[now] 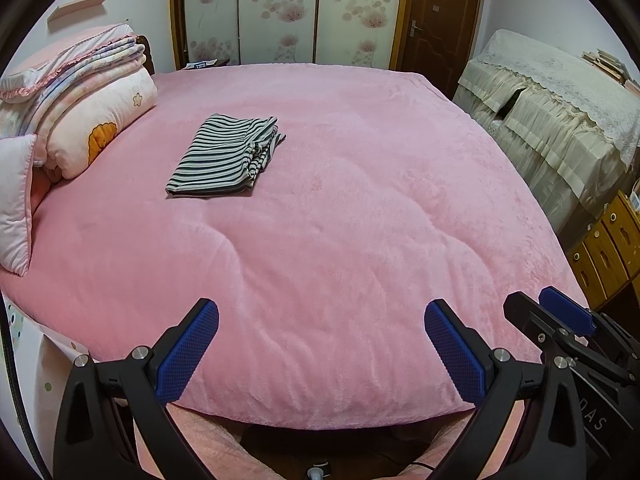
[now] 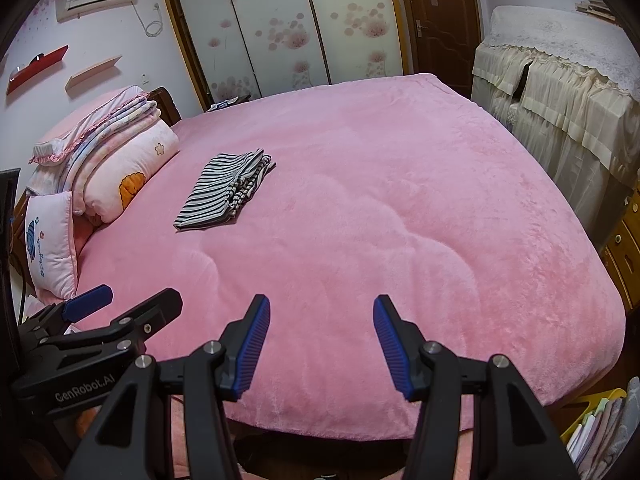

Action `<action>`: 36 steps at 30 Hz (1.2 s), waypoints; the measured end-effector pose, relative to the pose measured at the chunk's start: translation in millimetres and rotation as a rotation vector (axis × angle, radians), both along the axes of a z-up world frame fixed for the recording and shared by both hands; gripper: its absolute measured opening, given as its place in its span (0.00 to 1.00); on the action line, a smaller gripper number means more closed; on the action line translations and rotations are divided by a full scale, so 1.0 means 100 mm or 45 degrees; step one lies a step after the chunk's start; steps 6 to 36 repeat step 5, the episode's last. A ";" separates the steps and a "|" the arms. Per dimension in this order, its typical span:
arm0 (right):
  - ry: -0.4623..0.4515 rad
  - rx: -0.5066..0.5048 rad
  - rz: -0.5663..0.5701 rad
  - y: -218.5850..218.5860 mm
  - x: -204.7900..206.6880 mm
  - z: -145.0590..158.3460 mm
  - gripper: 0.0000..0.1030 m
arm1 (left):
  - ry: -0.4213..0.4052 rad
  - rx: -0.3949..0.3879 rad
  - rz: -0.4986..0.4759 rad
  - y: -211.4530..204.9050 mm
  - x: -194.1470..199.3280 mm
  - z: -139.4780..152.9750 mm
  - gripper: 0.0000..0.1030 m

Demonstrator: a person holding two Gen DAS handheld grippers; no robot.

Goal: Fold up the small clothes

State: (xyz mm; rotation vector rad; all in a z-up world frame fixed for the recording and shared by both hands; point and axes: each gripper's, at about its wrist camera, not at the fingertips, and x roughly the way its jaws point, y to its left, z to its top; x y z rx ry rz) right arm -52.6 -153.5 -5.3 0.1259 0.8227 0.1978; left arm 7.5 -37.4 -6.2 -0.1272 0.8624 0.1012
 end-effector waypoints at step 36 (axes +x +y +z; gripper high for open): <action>0.000 0.000 0.001 0.00 0.00 0.00 0.53 | -0.001 0.002 0.003 0.00 0.00 -0.01 0.99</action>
